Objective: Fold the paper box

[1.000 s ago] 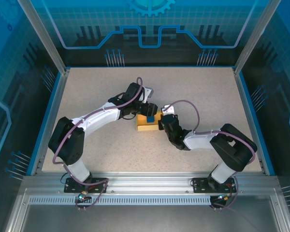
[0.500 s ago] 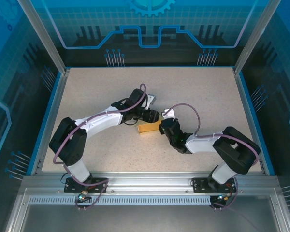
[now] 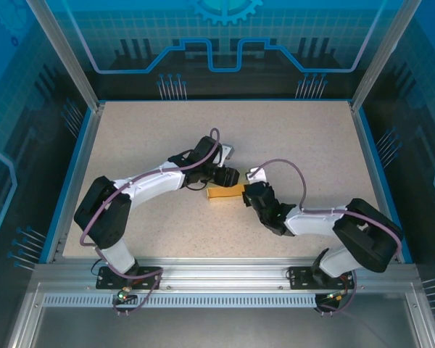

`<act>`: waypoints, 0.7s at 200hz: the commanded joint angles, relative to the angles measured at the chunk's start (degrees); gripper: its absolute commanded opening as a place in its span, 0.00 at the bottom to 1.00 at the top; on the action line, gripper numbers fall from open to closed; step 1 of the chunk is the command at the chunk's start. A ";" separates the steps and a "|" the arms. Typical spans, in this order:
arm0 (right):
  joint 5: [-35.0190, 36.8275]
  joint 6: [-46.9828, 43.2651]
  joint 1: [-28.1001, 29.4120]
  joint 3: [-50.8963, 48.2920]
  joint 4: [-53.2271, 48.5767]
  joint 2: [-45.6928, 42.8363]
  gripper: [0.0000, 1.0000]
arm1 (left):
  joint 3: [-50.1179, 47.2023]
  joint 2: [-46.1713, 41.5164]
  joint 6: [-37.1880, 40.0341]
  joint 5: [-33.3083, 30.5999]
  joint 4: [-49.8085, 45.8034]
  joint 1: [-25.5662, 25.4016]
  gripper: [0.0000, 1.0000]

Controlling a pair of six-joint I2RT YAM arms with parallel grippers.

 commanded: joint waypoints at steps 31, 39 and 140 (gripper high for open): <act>0.59 -0.58 0.99 -2.78 -12.13 -13.30 0.29 | -2.18 0.02 -1.08 -1.05 1.99 -0.27 0.59; -0.06 -1.05 1.03 -2.58 -13.81 -15.24 0.30 | -2.33 0.06 -1.21 -1.00 2.21 -0.31 0.59; -25.88 -4.74 -12.53 12.65 -28.05 -16.08 0.47 | -5.52 0.13 -2.46 -1.05 6.13 -0.29 0.58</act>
